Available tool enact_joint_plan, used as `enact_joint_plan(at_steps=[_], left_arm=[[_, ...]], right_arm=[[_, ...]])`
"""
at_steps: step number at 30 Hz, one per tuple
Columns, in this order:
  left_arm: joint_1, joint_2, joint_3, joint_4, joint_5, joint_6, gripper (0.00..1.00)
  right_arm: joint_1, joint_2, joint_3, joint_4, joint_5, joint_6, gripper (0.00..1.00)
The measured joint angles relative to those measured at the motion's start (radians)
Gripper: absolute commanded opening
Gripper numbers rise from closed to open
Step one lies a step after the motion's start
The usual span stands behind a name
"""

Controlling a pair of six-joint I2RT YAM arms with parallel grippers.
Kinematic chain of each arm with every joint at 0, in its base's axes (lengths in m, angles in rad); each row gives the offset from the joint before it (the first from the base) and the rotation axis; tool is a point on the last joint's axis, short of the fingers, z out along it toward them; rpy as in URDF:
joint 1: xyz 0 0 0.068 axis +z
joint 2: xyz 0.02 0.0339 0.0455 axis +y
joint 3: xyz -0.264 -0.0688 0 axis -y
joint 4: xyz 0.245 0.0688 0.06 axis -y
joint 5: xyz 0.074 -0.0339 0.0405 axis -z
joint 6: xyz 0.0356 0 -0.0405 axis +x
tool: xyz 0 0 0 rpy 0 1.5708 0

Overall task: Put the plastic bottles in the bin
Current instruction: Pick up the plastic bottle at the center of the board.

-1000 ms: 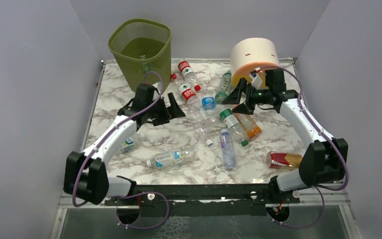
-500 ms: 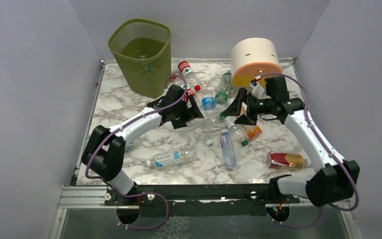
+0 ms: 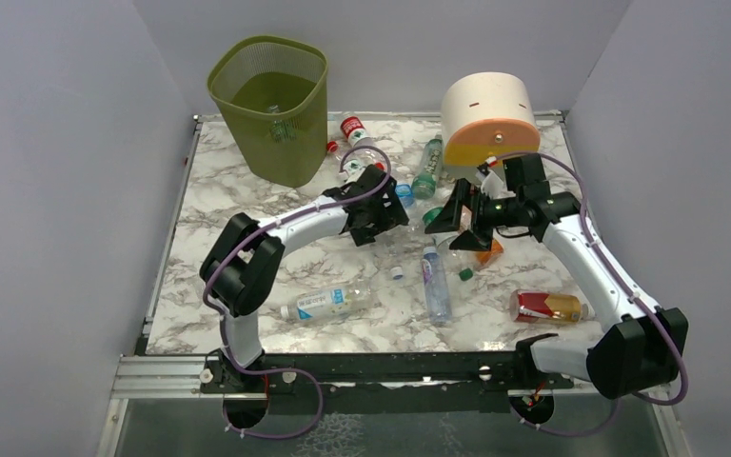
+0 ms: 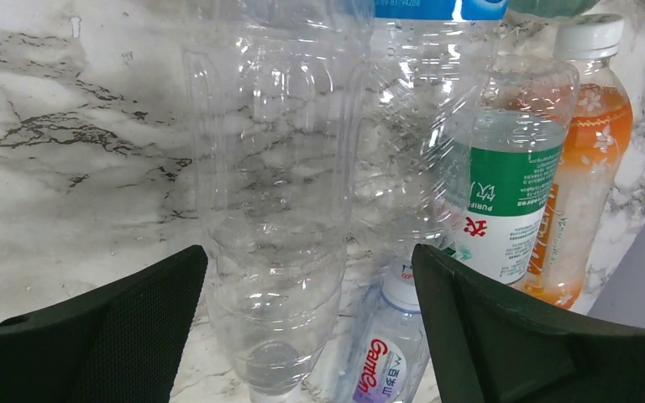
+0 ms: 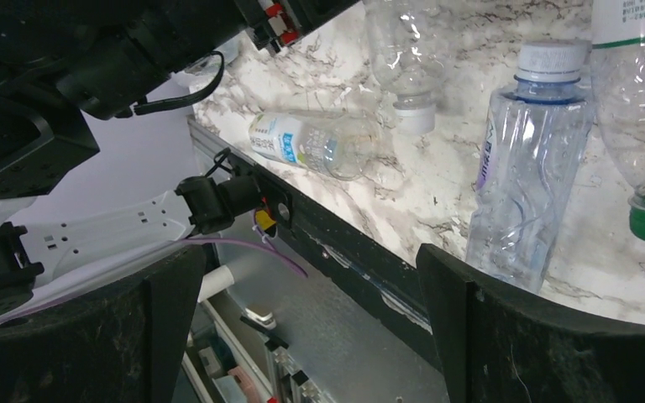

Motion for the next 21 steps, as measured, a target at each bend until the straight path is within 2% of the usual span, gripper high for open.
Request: enact_joint_plan(at_steps=[8,21], left_arm=[[-0.023,0.059,0.076,-0.077,-0.069,-0.006,0.92],[-0.031,0.087,0.109,-0.187,-0.126,0.062,0.68]], right_arm=[[0.0,0.047,0.063,-0.002,0.0,0.0,1.0],[0.0,0.061,0.097,-0.005,0.007,0.002,1.0]])
